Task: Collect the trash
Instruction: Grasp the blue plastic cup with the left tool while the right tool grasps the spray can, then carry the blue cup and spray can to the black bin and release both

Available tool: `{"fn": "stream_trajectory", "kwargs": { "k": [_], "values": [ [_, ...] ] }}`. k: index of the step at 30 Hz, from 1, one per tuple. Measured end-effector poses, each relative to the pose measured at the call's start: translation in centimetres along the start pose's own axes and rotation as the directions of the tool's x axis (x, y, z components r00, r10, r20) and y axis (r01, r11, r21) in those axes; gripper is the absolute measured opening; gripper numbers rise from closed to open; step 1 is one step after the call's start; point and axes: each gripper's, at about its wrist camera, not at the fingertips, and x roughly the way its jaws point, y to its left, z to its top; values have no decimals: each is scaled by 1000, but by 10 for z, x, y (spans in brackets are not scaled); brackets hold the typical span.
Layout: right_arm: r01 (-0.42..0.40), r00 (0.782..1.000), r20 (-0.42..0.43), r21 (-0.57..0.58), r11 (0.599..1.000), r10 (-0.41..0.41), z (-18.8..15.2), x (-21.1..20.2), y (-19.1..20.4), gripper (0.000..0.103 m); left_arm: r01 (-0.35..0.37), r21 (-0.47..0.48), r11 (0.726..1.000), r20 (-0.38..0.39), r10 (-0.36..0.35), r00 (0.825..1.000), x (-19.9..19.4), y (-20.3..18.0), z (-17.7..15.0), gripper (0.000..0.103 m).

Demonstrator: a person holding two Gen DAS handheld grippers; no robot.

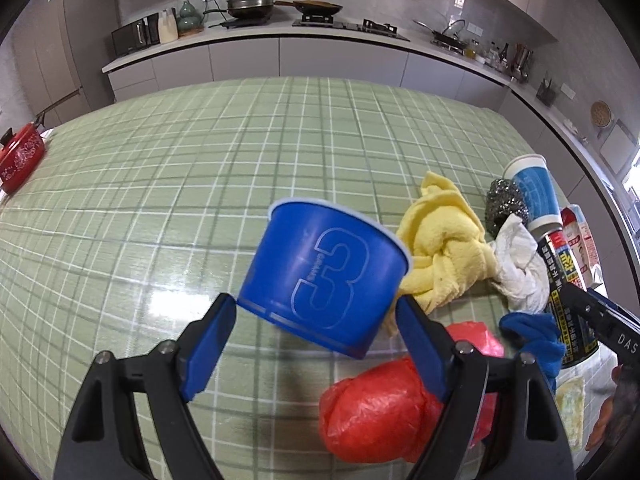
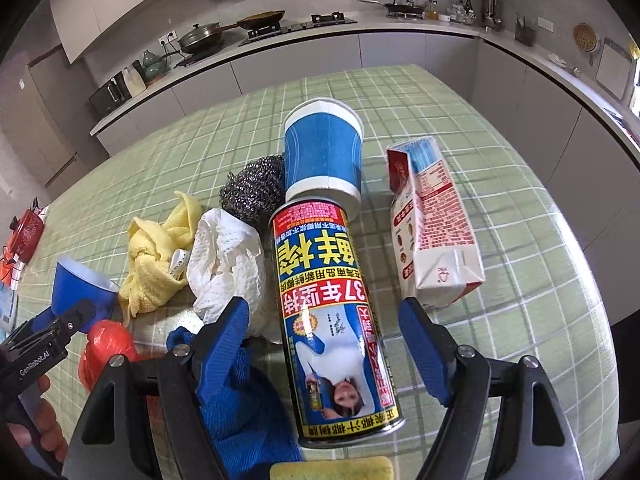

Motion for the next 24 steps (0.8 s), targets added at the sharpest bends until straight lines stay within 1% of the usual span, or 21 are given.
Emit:
{"fn": "stream_trajectory", "kwargs": {
  "k": [3,5,7,9,13,18,21,24],
  "values": [
    [-17,1000,-18,3,1000,17,1,7,0,77,16,-7,1000,-10,-16,1000,3,1,-2,83],
    [-27,999,-28,1,1000,27,2,11,0,70,24,-14,1000,-4,-24,1000,3,2,-3,82],
    [-27,999,-33,-3,1000,27,3,15,0,68,32,-20,999,0,-32,999,3,3,-4,82],
    [-30,999,-36,-4,1000,30,4,19,0,58,42,-28,999,5,-42,999,3,6,-5,82],
    [-42,998,-41,-12,999,41,5,23,2,58,52,-23,998,11,-51,999,4,8,-4,82],
    [-64,994,-85,-13,998,63,4,33,5,58,39,-13,999,2,-39,999,6,1,-1,82],
    [-71,994,-78,-11,997,70,2,31,5,56,53,-15,998,10,-53,999,7,-1,1,82],
    [-71,996,-51,-13,997,70,1,26,3,55,55,-34,998,27,-54,998,4,1,-2,81]
  ]
}}
